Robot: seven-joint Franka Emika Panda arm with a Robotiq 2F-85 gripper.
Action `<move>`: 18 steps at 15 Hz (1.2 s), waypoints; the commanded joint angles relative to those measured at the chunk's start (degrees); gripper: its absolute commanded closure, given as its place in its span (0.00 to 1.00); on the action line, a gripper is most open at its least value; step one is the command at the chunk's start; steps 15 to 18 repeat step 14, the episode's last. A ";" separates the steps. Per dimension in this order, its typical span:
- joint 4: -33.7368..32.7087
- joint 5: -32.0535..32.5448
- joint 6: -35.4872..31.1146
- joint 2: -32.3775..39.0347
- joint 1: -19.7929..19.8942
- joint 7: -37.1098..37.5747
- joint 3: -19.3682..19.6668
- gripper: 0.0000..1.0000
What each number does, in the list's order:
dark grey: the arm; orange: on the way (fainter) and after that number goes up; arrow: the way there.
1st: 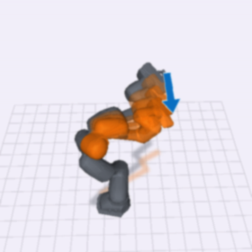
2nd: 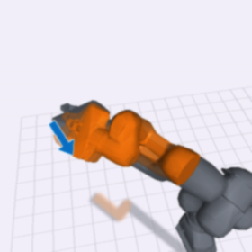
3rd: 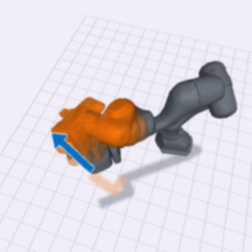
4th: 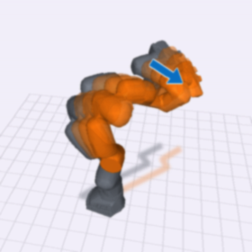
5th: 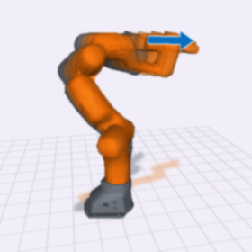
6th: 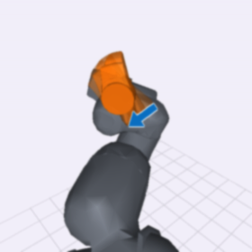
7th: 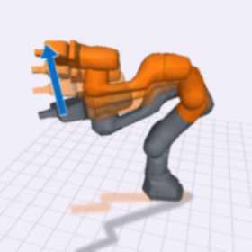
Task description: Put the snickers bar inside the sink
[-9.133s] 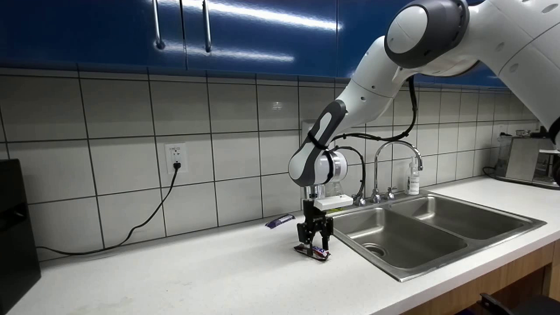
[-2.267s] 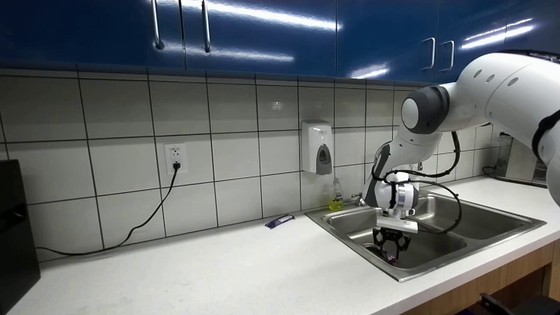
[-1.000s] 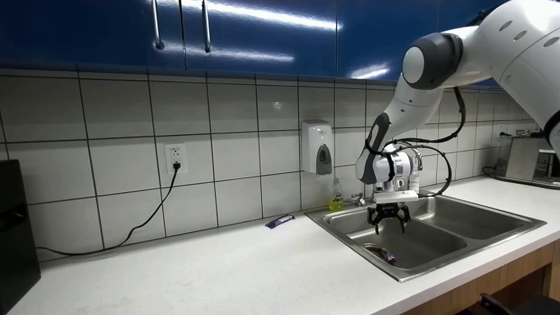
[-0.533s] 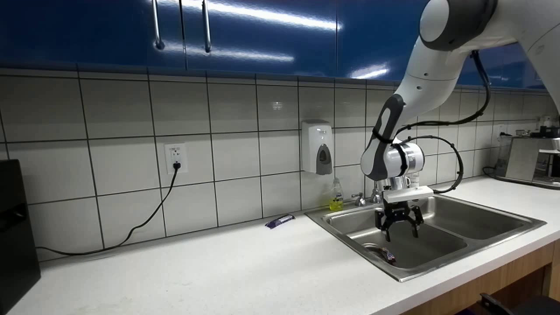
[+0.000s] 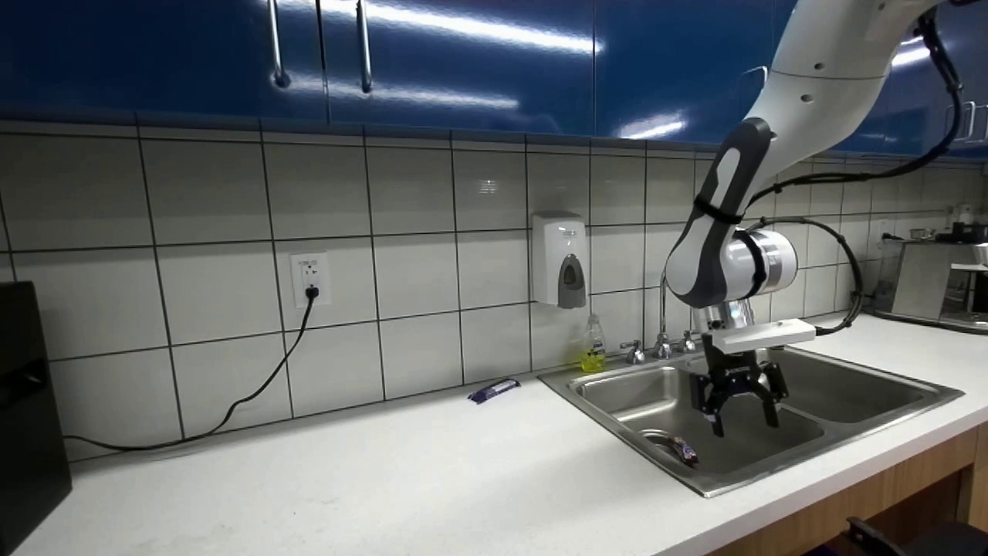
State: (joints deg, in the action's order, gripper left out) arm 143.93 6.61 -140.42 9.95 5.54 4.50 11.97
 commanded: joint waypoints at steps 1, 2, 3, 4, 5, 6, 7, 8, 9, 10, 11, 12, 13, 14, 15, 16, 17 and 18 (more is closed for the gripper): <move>5.98 2.49 1.32 -7.69 1.01 -0.95 -0.18 0.00; 6.83 2.72 1.61 -8.86 1.06 -0.87 -0.32 0.00; 7.67 2.33 1.54 -9.79 1.26 -1.30 -0.47 0.00; 4.99 1.18 0.15 -5.50 1.02 -0.12 -0.98 0.00; 5.81 1.16 0.15 -6.47 1.07 -0.23 -1.03 0.00; 6.38 1.14 0.15 -7.18 1.10 -0.32 -1.06 0.00; 6.70 1.13 0.15 -7.59 1.12 -0.37 -1.08 0.00; 6.84 1.13 0.15 -7.77 1.13 -0.41 -1.09 0.00; 6.89 1.12 0.15 -7.79 1.13 -0.44 -1.09 0.00; 6.91 1.12 0.15 -7.79 1.13 -0.47 -1.09 0.00; 6.91 1.12 0.15 -7.79 1.13 -0.50 -1.09 0.00; 6.91 1.12 0.15 -7.79 1.13 -0.51 -1.09 0.00; 6.91 1.13 0.15 -7.79 1.13 -0.52 -1.09 0.00; 6.91 1.13 0.15 -7.79 1.13 -0.52 -1.09 0.00; 6.91 1.13 0.15 -7.79 1.13 -0.52 -1.09 0.00; 6.91 1.13 0.15 -7.79 1.13 -0.52 -1.09 0.00; 6.91 1.13 0.15 -7.79 1.13 -0.52 -1.09 0.00; 6.91 1.13 0.15 -7.79 1.13 -0.52 -1.09 0.00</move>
